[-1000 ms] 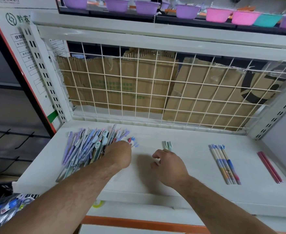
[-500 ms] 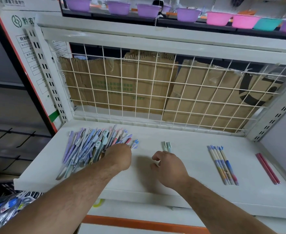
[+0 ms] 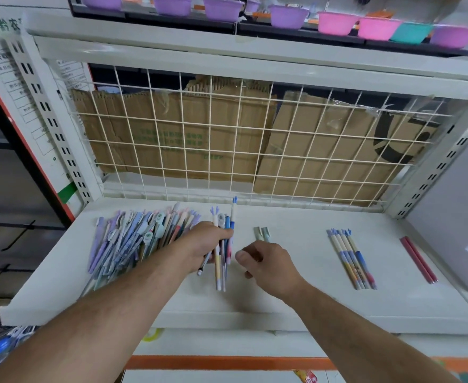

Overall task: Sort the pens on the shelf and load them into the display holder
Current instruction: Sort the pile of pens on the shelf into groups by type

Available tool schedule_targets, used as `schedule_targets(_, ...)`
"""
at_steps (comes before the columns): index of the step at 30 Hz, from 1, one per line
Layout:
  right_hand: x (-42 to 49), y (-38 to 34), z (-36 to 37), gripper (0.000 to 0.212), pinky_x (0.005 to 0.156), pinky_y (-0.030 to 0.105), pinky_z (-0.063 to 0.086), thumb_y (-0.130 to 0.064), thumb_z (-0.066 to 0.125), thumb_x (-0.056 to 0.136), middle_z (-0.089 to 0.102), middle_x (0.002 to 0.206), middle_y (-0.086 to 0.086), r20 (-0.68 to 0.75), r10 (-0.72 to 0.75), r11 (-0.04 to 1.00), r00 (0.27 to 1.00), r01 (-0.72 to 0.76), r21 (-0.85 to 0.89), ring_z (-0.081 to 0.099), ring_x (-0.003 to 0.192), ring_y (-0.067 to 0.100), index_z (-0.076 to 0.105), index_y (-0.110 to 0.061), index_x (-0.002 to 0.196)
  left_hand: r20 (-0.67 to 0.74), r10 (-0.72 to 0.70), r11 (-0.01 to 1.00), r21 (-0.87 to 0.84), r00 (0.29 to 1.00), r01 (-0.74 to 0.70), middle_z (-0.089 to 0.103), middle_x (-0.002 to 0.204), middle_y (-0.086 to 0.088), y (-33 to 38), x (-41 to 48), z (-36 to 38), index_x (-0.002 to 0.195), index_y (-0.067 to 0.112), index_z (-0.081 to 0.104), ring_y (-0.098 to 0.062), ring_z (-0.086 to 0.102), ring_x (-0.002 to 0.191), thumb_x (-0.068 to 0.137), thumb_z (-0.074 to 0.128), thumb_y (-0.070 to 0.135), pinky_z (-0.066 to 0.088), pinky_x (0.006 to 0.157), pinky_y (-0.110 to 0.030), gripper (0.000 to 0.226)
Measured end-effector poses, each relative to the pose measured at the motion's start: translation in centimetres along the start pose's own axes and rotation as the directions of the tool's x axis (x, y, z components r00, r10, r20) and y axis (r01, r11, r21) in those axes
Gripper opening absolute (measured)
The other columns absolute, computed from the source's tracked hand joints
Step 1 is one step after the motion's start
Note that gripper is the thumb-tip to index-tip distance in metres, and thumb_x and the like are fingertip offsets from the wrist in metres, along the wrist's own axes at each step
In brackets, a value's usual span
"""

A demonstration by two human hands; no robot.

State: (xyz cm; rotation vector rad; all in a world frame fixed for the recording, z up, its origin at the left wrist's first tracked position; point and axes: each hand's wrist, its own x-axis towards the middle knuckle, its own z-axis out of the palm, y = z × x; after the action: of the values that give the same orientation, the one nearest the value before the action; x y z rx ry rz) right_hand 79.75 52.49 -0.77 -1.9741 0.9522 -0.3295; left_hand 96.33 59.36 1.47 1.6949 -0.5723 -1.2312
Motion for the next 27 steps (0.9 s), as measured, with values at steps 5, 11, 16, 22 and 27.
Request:
schedule_targets(5, -1.0, -0.6, -0.3, 0.025, 0.048, 0.026, 0.049, -0.036, 0.073, 0.09, 0.073, 0.074, 0.0, 0.02, 0.108, 0.97, 0.994, -0.11, 0.217, 0.067, 0.056, 0.014, 0.068, -0.012, 0.091, -0.02, 0.009, 0.996, -0.086, 1.0, -0.011, 0.065, 0.061, -0.009, -0.9, 1.1, 1.9, 0.08, 0.007, 0.067, -0.02, 0.058, 0.051, 0.094, 0.064, 0.016, 0.053, 0.051, -0.029, 0.017)
schedule_targets(11, -1.7, 0.6, -0.7, 0.018, 0.046, 0.028, 0.048, -0.017, 0.074, 0.086, 0.07, 0.069, 0.007, -0.057, 0.201, 0.939, 0.978, -0.176, 0.294, 0.062, 0.051, 0.016, 0.063, -0.002, 0.09, 0.125, 0.018, 0.993, -0.121, 0.992, -0.003, 0.064, 0.066, -0.011, -1.1, 1.4, 4.5, 0.07, 0.009, 0.067, -0.02, 0.06, 0.052, 0.097, 0.06, 0.015, 0.05, 0.049, -0.025, 0.029)
schedule_targets(16, -2.4, 2.3, -2.5, 0.015, 0.047, 0.028, 0.049, -0.015, 0.072, 0.083, 0.066, 0.061, 0.004, -0.103, 0.238, 0.933, 0.966, -0.198, 0.3, 0.058, 0.051, 0.018, 0.065, -0.002, 0.086, 0.14, 0.001, 0.991, -0.133, 0.99, 0.018, 0.066, 0.061, -0.007, -0.8, 1.5, 7.4, 0.079, 0.008, 0.066, -0.017, 0.062, 0.048, 0.098, 0.06, 0.014, 0.05, 0.046, -0.024, 0.02)
schedule_targets(22, -2.8, 5.2, -6.1, 0.015, 0.048, 0.029, 0.05, -0.02, 0.072, 0.088, 0.07, 0.075, 0.017, -0.169, 0.256, 0.933, 0.952, -0.198, 0.301, 0.058, 0.05, 0.018, 0.065, -0.006, 0.085, 0.135, -0.008, 0.993, -0.119, 0.991, 0.025, 0.062, 0.054, -0.006, 0.5, 2.2, 12.5, 0.083, 0.008, 0.063, -0.018, 0.059, 0.042, 0.097, 0.059, 0.014, 0.047, 0.041, -0.024, 0.016)
schedule_targets(27, -3.2, 8.6, -11.1, 0.008, 0.045, 0.028, 0.05, -0.016, 0.069, 0.088, 0.069, 0.066, 0.004, -0.207, 0.252, 0.948, 0.945, -0.198, 0.25, 0.056, 0.045, 0.014, 0.066, -0.009, 0.091, 0.09, -0.046, 0.988, -0.142, 0.995, 0.059, 0.066, 0.066, -0.008, 1.1, 3.3, 17.9, 0.087, 0.007, 0.066, -0.016, 0.061, 0.049, 0.096, 0.059, 0.012, 0.049, 0.044, -0.022, 0.012)
